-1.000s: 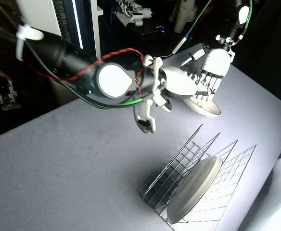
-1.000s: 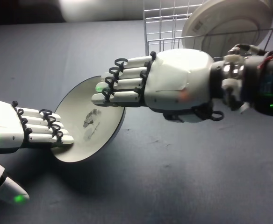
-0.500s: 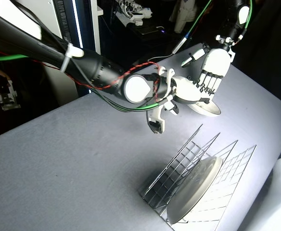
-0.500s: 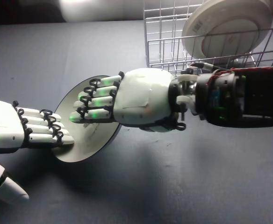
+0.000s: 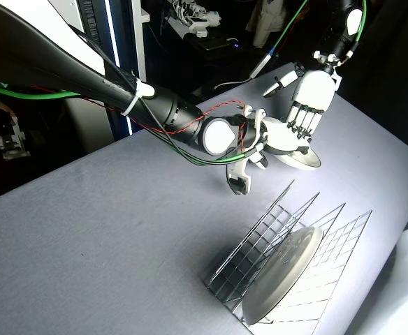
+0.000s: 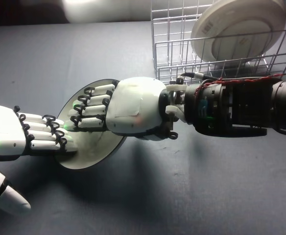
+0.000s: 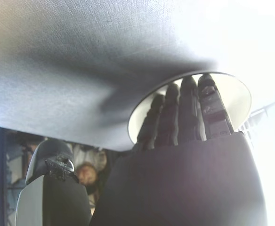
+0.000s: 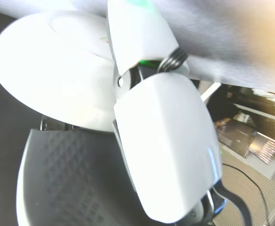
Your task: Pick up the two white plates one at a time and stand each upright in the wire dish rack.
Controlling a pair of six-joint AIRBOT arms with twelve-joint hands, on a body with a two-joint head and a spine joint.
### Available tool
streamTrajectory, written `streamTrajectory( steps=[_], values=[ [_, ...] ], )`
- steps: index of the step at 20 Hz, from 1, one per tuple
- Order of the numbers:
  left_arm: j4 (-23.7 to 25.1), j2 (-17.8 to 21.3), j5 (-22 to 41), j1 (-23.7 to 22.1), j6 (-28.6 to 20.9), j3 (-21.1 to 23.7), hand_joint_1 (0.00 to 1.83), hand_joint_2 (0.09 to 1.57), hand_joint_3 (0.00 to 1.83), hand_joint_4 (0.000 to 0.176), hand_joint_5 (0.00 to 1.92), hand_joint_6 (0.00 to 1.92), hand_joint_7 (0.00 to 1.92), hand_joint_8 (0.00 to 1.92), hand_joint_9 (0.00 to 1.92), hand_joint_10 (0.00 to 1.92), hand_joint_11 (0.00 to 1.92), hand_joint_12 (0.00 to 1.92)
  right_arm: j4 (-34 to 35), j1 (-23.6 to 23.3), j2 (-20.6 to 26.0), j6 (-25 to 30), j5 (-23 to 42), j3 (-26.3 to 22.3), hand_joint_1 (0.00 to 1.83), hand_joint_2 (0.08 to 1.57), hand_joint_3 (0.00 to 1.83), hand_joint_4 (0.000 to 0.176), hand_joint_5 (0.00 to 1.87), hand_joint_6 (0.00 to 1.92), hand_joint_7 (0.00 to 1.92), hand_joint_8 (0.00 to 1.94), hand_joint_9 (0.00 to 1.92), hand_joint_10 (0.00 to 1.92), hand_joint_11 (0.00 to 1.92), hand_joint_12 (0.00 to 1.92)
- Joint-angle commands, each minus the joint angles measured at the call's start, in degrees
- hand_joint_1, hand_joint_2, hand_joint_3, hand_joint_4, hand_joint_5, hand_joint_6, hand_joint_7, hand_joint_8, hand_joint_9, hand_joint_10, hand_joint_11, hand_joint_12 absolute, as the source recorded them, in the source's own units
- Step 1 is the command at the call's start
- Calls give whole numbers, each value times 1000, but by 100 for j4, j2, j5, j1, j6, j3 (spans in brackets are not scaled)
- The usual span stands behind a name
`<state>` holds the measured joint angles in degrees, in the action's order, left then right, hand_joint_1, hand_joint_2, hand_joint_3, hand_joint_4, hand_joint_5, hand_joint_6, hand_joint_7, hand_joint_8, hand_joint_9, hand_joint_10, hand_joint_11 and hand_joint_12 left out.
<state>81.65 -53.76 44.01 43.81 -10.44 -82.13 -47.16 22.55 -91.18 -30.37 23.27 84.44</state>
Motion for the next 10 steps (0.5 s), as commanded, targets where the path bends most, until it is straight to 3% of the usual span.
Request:
streamTrajectory(
  steps=[1, 3, 5, 6, 7, 8, 9, 10],
  values=[
    [62, -52, -14, 23, -55, -20, 0, 1026, 6, 0, 0, 0, 0, 0, 0, 0, 0, 0, 135, 6, -19, -47, 489, -8, 1560, 1104, 6, 0, 0, 0, 0, 0, 0, 0, 0, 462],
    [61, -51, -15, 23, -55, -28, 0, 1023, 4, 0, 0, 0, 0, 0, 0, 0, 0, 0, 135, 18, -22, -58, 495, -8, 1544, 1116, 6, 0, 18, 5, 0, 0, 22, 7, 0, 651],
    [61, -50, -15, 24, -56, -38, 0, 1028, 6, 0, 0, 0, 0, 0, 0, 0, 0, 0, 137, 24, -19, -60, 496, -4, 1568, 1075, 0, 0, 181, 32, 168, 24, 206, 52, 0, 1083],
    [57, -50, -15, 24, -56, -45, 0, 1029, 6, 0, 0, 0, 0, 0, 0, 0, 0, 0, 137, 30, -18, -60, 503, -2, 1583, 1059, 0, 0, 333, 45, 334, 31, 376, 83, 94, 1243],
    [54, -50, -15, 24, -56, -53, 0, 1026, 5, 0, 0, 0, 0, 0, 0, 0, 0, 0, 136, 36, -14, -70, 514, -2, 1574, 1059, 0, 0, 466, 65, 497, 51, 532, 118, 228, 1259],
    [45, -49, -15, 27, -56, -58, 0, 1025, 4, 0, 0, 0, 0, 0, 0, 0, 0, 0, 135, 50, -10, -78, 525, -2, 1780, 1063, 0, 0, 588, 73, 658, 51, 697, 149, 597, 1452],
    [43, -49, -15, 29, -56, -62, 0, 1027, 5, 0, 0, 0, 0, 0, 0, 0, 0, 0, 135, 54, -9, -80, 528, -2, 1821, 1047, 5, 0, 660, 66, 754, 39, 801, 149, 703, 1456],
    [42, -49, -15, 32, -56, -66, 0, 1032, 7, 0, 0, 0, 0, 0, 0, 0, 0, 0, 135, 55, -8, -82, 529, -2, 1757, 1042, 30, 0, 791, 96, 887, 63, 811, 883, 813, 1504]
  ],
)
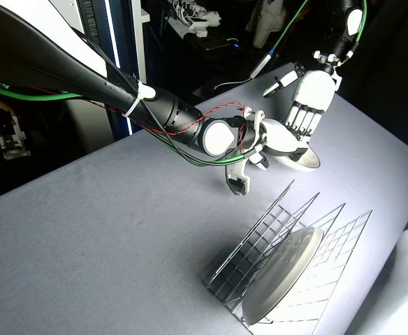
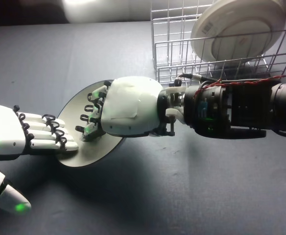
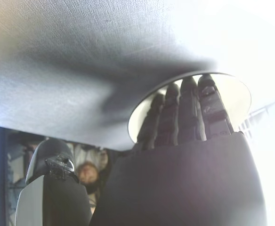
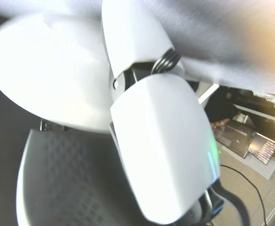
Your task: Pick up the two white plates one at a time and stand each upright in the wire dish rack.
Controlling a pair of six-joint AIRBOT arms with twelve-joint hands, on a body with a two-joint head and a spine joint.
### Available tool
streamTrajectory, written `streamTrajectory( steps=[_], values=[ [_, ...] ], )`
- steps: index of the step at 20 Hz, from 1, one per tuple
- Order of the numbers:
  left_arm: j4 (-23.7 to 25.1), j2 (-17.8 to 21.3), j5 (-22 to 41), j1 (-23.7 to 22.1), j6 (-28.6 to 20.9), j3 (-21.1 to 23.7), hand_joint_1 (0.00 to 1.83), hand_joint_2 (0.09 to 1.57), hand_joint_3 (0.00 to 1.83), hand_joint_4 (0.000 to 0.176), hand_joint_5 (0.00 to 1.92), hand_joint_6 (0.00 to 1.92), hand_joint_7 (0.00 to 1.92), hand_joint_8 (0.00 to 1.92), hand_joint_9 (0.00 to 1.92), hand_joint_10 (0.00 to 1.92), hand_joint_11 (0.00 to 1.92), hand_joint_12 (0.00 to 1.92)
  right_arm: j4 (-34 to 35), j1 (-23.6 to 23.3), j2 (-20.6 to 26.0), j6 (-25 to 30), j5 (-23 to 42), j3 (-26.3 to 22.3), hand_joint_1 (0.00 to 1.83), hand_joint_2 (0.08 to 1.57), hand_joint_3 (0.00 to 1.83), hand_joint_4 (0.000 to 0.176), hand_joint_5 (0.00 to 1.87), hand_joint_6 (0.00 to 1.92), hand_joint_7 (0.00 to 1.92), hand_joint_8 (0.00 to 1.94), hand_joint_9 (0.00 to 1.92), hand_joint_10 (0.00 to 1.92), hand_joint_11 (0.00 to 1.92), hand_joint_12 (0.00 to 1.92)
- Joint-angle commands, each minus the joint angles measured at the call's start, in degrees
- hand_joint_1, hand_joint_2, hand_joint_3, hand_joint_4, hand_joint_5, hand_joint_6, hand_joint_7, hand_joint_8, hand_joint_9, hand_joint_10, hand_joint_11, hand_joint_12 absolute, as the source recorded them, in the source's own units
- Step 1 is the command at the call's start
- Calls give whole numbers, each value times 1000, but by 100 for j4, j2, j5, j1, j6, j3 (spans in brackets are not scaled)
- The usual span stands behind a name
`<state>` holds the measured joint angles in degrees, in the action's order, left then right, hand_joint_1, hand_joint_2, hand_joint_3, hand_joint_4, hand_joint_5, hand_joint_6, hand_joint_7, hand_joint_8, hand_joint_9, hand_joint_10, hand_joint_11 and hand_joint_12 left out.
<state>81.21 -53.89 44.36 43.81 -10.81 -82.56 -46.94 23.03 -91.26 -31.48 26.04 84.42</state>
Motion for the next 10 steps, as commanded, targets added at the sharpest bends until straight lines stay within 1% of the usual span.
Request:
streamTrajectory(
  steps=[1, 2, 3, 4, 5, 6, 7, 8, 9, 10],
  values=[
    [84, -36, -50, 32, -19, -25, 0, 1037, 9, 0, 0, 0, 0, 0, 0, 0, 0, 0, 114, 7, 2, 29, 253, 0, 1645, 1060, 34, 0, 916, 112, 872, 747, 916, 1003, 859, 1536],
    [82, -36, -50, 32, -19, -25, 0, 1039, 9, 0, 0, 0, 0, 0, 0, 0, 0, 0, 114, 7, 4, 29, 255, 0, 1519, 1116, 13, 0, 793, 947, 914, 847, 927, 1065, 833, 1602],
    [80, -35, -49, 32, -19, -25, 0, 1038, 8, 0, 0, 0, 0, 0, 0, 0, 0, 0, 114, 10, 7, 29, 264, 0, 1493, 1112, 3, 0, 854, 1055, 985, 757, 952, 1046, 807, 1624],
    [75, -34, -49, 32, -19, -27, 0, 1040, 9, 0, 0, 0, 0, 0, 0, 0, 0, 0, 114, 18, 15, 29, 267, 0, 1491, 1093, 0, 0, 903, 1027, 1063, 618, 1008, 975, 841, 1582],
    [63, -28, -49, 32, -19, -29, 0, 1044, 10, 0, 0, 0, 0, 0, 0, 0, 0, 0, 114, 23, 30, 29, 306, 0, 1407, 1082, 3, 0, 923, 1057, 1073, 658, 1047, 1026, 895, 1384],
    [53, -15, -46, 24, -19, -30, 0, 1041, 9, 0, 0, 0, 0, 0, 0, 0, 0, 0, 114, 23, 46, 29, 352, 0, 1388, 1089, 0, 0, 908, 1102, 1054, 695, 1052, 1038, 928, 1286],
    [41, 1, -38, 8, -19, -30, 0, 1040, 8, 0, 0, 0, 0, 0, 0, 0, 0, 0, 114, 24, 64, 29, 399, -1, 1376, 1110, 5, 0, 873, 1167, 976, 829, 1008, 1097, 957, 1247],
    [17, 35, -26, -42, -19, -30, 0, 1042, 8, 0, 0, 0, 0, 0, 0, 0, 0, 0, 114, 25, 99, 29, 470, -3, 1372, 1123, 1, 0, 848, 1200, 946, 885, 993, 1119, 971, 1225],
    [-2, 68, -9, -126, -19, -31, 0, 1037, 6, 0, 0, 0, 0, 0, 0, 0, 0, 0, 114, 24, 134, 29, 530, -3, 1379, 1102, 0, 0, 905, 1097, 1004, 810, 1021, 1077, 985, 1208],
    [-7, 112, 38, -263, -20, -31, 0, 1037, 5, 0, 0, 0, 0, 0, 0, 0, 0, 0, 115, 23, 180, 29, 609, -3, 1381, 1096, 0, 0, 908, 1047, 1023, 816, 1031, 1073, 984, 1203]
  ],
)
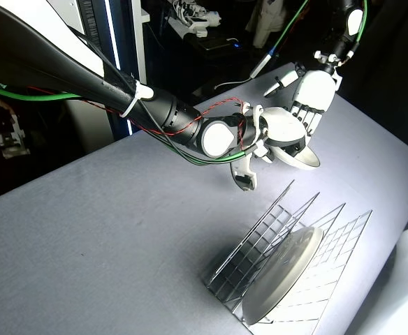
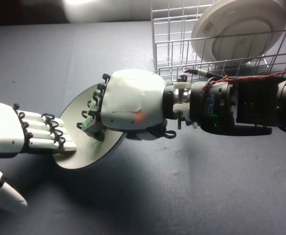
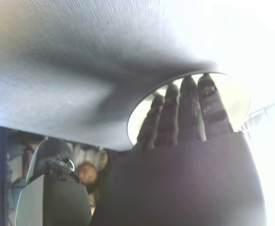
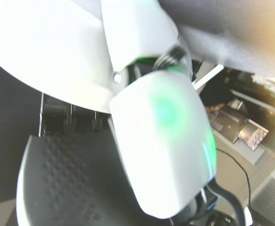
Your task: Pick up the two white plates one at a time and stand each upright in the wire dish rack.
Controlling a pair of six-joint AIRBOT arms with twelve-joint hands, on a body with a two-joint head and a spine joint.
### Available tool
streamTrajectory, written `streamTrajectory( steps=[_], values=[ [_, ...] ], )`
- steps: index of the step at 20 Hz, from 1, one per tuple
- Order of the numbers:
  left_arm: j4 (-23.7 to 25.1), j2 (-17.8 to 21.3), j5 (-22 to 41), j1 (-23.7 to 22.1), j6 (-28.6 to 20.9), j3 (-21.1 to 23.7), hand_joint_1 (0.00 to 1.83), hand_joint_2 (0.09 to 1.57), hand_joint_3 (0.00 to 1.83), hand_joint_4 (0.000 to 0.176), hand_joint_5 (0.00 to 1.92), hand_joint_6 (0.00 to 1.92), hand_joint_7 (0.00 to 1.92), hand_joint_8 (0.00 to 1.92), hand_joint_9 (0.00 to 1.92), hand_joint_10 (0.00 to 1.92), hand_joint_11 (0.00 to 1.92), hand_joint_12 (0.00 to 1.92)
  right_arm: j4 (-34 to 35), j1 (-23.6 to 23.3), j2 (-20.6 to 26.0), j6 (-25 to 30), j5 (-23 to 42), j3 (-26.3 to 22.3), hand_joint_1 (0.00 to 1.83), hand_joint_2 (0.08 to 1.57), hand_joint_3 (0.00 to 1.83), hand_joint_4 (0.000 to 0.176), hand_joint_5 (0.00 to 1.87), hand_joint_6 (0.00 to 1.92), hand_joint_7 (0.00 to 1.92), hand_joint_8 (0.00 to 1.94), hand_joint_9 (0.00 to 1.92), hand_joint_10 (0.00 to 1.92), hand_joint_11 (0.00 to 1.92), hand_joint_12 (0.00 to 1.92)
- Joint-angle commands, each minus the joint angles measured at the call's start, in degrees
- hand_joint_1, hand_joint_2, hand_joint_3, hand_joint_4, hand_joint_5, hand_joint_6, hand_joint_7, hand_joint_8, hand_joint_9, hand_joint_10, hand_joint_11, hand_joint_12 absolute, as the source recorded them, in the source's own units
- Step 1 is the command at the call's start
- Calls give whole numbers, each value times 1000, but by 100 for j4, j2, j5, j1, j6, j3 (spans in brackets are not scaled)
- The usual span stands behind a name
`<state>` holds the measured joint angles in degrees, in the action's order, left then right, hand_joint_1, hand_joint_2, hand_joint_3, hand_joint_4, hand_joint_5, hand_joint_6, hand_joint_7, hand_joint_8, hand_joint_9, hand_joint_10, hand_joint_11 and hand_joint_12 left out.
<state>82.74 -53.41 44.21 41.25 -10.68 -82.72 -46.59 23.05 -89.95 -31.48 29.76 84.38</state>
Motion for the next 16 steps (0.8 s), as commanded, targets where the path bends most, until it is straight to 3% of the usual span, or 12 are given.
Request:
streamTrajectory(
  steps=[1, 9, 13, 16],
  values=[
    [-164, 97, 95, -113, -33, -16, 0, 1035, 4, 0, 0, 0, 0, 0, 0, 0, 0, 0, 81, 18, 74, 30, 295, 1, 1381, 1094, 1, 0, 908, 1044, 1024, 820, 1027, 1079, 979, 1219],
    [-211, 514, 201, -1129, -35, -11, 0, 1034, 3, 0, 0, 0, 0, 0, 0, 0, 0, 0, 597, -109, 271, 30, 829, -78, 1386, 1078, 1, 0, 944, 957, 1049, 821, 1058, 1017, 1035, 1146],
    [45, 703, 260, -1661, -205, -55, 0, 1036, 3, 0, 0, 0, 0, 0, 0, 0, 0, 0, 1171, -318, 609, 30, 970, -530, 1384, 1087, 0, 0, 956, 917, 1019, 852, 1030, 1100, 976, 1218],
    [47, 776, 273, -1772, -219, -57, 0, 1035, 2, 0, 0, 0, 0, 0, 0, 0, 0, 0, 1441, -408, 830, 30, 974, -817, 1384, 1087, 0, 0, 956, 900, 1019, 845, 1042, 1105, 987, 1236]
  ],
)
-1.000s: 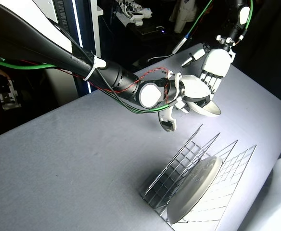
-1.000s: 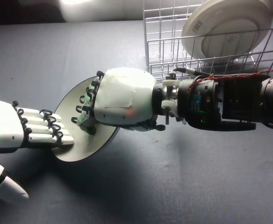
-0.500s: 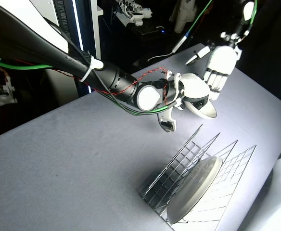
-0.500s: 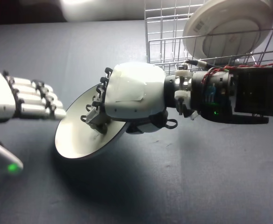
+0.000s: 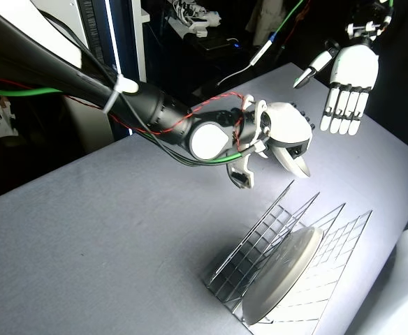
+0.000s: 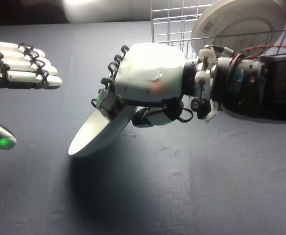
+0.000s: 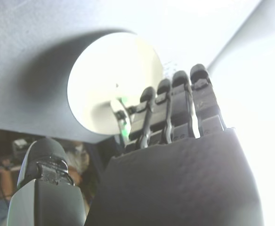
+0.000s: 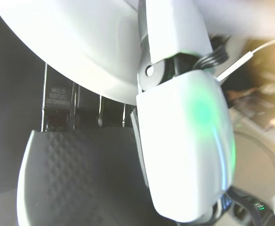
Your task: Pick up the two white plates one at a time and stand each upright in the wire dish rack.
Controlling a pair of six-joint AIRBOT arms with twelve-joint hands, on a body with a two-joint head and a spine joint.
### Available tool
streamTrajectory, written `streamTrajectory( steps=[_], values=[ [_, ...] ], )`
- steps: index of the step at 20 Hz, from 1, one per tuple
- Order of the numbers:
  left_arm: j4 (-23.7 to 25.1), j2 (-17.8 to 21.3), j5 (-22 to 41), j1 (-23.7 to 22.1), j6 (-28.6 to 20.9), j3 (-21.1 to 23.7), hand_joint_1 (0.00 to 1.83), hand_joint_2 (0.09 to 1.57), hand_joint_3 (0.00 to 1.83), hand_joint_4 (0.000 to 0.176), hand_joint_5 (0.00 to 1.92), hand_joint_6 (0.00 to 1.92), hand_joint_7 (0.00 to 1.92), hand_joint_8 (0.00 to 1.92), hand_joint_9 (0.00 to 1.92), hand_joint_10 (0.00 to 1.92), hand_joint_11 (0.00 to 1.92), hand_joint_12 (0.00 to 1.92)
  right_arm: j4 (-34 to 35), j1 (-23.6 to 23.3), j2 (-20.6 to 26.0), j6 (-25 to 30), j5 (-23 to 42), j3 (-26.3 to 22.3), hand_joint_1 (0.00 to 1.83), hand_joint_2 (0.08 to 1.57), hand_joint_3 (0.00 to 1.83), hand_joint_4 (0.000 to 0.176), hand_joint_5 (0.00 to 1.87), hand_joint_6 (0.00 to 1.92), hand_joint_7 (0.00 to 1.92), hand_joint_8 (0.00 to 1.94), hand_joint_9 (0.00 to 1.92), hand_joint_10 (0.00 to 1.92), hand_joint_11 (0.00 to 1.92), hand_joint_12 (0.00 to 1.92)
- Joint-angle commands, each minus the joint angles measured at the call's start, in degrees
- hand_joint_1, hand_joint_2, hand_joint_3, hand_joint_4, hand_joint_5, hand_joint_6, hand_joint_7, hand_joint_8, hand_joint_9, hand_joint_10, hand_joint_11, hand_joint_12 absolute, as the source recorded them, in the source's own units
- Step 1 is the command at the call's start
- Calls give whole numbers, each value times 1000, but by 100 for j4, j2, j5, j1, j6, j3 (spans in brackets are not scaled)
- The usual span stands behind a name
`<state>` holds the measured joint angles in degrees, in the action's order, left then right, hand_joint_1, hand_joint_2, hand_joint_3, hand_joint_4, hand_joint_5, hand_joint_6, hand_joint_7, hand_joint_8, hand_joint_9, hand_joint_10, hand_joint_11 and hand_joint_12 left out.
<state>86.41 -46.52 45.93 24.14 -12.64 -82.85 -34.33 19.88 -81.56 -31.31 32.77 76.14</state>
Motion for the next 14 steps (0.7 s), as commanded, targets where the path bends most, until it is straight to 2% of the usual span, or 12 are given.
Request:
streamTrajectory(
  steps=[1, 5, 9, 10, 11, 12, 14],
  values=[
    [-310, 103, 107, -84, -25, -44, 0, 1038, 4, 0, 0, 0, 0, 0, 0, 0, 0, 0, 291, -113, 78, 15, 687, -91, 1384, 1085, 0, 0, 952, 933, 1020, 849, 1051, 1067, 992, 1237],
    [-157, 161, 132, -170, -77, -47, 0, 1033, 1, 0, 0, 0, 0, 0, 0, 0, 0, 0, 641, -205, 541, 46, 719, -561, 1388, 1068, 0, 0, 975, 911, 1077, 775, 1073, 994, 1026, 1179],
    [-142, 185, 142, -227, -80, -69, 0, 1030, 0, 0, 0, 0, 0, 0, 0, 0, 0, 0, 1264, -430, 891, 98, 678, -925, 1386, 1075, 0, 0, 979, 913, 1054, 768, 1056, 1052, 1001, 1211],
    [-133, 186, 146, -232, -80, -70, 0, 1026, 0, 0, 0, 0, 0, 0, 0, 0, 0, 0, 1473, -520, 972, 120, 673, -1023, 1393, 1049, 0, 0, 1042, 824, 1133, 634, 1110, 955, 1055, 1143],
    [-125, 186, 145, -232, -81, -69, 0, 1027, 0, 0, 0, 0, 0, 0, 0, 0, 0, 0, 1562, -598, 1026, 151, 668, -1086, 1390, 1055, 3, 0, 1006, 882, 1114, 668, 1095, 973, 1049, 1149],
    [-113, 185, 145, -231, -81, -69, 0, 1029, 0, 0, 0, 0, 0, 0, 0, 0, 0, 0, 1750, -698, 1089, 179, 621, -1161, 1392, 1050, 0, 0, 1022, 854, 1140, 625, 1104, 959, 1043, 1149],
    [-108, 185, 143, -230, -81, -76, 0, 1034, 2, 0, 0, 0, 0, 0, 0, 0, 0, 0, 2041, -829, 1138, 199, 569, -1219, 1384, 1082, 0, 0, 959, 955, 1045, 777, 1040, 1075, 985, 1221]
  ],
)
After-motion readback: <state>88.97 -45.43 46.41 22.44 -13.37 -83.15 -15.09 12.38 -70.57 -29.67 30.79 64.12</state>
